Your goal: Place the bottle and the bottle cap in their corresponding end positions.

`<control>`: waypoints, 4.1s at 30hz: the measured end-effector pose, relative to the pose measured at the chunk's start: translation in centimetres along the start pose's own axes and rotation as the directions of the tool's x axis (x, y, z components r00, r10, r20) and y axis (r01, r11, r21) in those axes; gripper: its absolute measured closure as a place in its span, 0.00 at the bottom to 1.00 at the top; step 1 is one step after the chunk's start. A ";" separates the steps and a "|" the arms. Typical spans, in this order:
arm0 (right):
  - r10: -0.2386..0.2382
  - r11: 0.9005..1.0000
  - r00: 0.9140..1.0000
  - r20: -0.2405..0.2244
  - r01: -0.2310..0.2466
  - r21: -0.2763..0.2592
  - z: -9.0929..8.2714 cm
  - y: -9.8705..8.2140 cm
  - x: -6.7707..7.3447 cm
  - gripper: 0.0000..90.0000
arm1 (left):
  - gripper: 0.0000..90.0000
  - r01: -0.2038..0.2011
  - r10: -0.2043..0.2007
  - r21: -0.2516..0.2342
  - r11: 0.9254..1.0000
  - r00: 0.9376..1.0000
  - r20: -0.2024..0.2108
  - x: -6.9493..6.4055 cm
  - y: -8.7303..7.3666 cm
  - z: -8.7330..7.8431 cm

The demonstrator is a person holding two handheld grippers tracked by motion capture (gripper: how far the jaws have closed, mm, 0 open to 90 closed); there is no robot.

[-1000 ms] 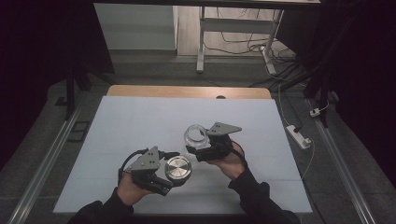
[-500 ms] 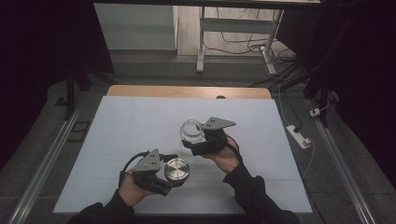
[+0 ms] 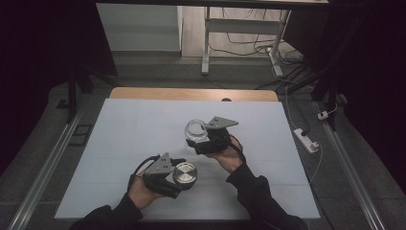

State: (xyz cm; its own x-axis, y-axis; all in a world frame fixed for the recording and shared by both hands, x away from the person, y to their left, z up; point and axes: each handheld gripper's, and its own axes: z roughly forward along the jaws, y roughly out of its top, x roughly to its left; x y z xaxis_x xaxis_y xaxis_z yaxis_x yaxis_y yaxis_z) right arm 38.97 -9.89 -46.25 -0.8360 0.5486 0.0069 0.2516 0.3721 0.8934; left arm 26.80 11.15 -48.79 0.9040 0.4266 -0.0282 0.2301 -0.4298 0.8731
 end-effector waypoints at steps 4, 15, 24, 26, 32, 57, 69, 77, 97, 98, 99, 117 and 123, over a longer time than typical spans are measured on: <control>-0.002 1.000 1.000 0.013 0.002 0.003 0.5 0.0 -0.4 0.17 | 0.22 -0.002 0.002 0.016 1.000 1.000 -0.006 0.3 -0.3 0.7; 0.002 1.000 1.000 0.030 -0.002 0.009 1.8 0.0 -1.2 0.17 | 0.22 -0.008 0.010 0.049 0.999 0.999 -0.035 1.3 -0.7 2.4; 0.002 1.000 0.999 0.039 -0.002 0.005 3.4 0.2 -1.8 0.17 | 0.22 0.015 -0.010 0.077 0.997 0.998 -0.056 2.3 -1.2 3.6; -0.001 1.000 0.999 0.043 0.000 0.010 3.5 0.2 -1.8 0.17 | 0.22 0.016 -0.012 0.084 0.996 0.998 -0.054 2.4 -1.2 4.0; -0.009 1.000 0.999 0.048 0.008 0.025 4.7 -0.1 -2.1 0.17 | 0.22 0.023 -0.016 0.116 0.993 0.998 -0.060 2.7 -1.4 4.9; -0.019 0.997 0.998 0.057 0.015 0.078 6.5 -2.4 -2.8 0.17 | 0.21 0.050 -0.027 0.280 0.959 0.996 -0.084 3.6 -1.9 7.4; -0.016 0.997 0.999 0.045 0.013 0.077 6.4 -2.6 -3.0 0.16 | 0.21 0.071 -0.049 0.299 0.952 0.996 -0.081 3.8 -2.0 7.6; -0.015 0.996 0.999 0.038 0.011 0.092 6.5 -2.6 -3.0 0.12 | 0.19 0.074 -0.052 0.295 0.953 0.995 -0.081 3.8 -2.0 7.5; -0.006 0.995 1.000 0.002 0.006 0.097 4.9 -1.6 -2.8 0.02 | 0.05 0.136 -0.136 0.197 0.971 0.991 -0.010 5.0 -2.3 5.4; -0.005 0.995 1.000 0.002 0.005 0.096 4.6 -1.5 -2.9 0.02 | 0.04 0.136 -0.137 0.191 0.972 0.991 -0.011 5.1 -2.3 5.2; -0.005 0.995 1.000 0.001 0.005 0.097 4.4 -1.4 -2.9 0.02 | 0.04 0.142 -0.144 0.185 0.972 0.990 -0.007 5.1 -2.3 4.9; 0.045 0.983 0.998 -0.047 -0.036 0.178 2.1 -1.6 -2.3 0.00 | 0.00 0.175 -0.176 0.109 0.978 0.984 0.000 5.7 -2.6 1.4; 0.013 0.981 0.999 -0.050 -0.003 0.193 1.3 -2.4 -1.6 0.00 | 0.00 0.195 -0.195 0.121 0.973 0.981 -0.015 6.0 -2.8 1.0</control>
State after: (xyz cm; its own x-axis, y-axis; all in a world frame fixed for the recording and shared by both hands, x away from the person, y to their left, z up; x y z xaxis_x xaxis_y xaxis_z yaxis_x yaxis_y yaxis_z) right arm 40.33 -10.71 -48.97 -0.8561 0.5151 0.0415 0.3439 0.5080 0.7897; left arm 31.90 14.13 -51.92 0.8365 0.5138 -0.1904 0.4437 -0.4313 0.7856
